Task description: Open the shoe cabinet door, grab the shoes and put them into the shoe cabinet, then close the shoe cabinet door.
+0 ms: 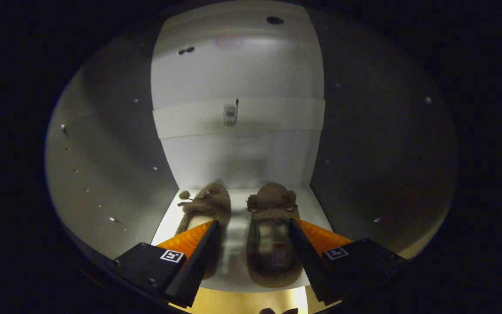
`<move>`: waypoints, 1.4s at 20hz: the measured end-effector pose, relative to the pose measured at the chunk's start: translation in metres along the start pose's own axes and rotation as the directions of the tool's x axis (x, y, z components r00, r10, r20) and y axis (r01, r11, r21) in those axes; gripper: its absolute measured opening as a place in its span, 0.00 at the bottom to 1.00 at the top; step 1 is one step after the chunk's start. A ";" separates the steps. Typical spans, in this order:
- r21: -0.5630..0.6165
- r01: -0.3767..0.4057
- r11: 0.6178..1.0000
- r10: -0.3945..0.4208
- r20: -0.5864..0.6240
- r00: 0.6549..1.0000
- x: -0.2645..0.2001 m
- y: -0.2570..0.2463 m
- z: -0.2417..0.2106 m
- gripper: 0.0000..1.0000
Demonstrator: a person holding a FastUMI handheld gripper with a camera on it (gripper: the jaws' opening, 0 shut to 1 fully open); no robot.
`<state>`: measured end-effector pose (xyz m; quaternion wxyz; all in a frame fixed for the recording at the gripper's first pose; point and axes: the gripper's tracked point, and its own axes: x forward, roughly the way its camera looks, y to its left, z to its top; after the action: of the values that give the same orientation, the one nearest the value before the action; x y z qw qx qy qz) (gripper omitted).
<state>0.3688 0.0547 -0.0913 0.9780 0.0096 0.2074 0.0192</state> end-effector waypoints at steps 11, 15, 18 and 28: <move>-0.051 0.015 0.999 0.003 0.340 0.941 -0.188 0.023 0.019 0.99; -0.031 -0.001 1.000 0.013 0.386 0.922 -0.265 0.022 -0.007 0.98; -0.053 0.009 0.999 0.014 0.420 0.908 -0.316 0.010 -0.019 0.98; -0.054 -0.130 0.990 0.141 0.374 0.916 -0.448 -0.040 -0.072 0.98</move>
<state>-0.0681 -0.0029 0.0231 0.9960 0.0135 0.0140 0.0876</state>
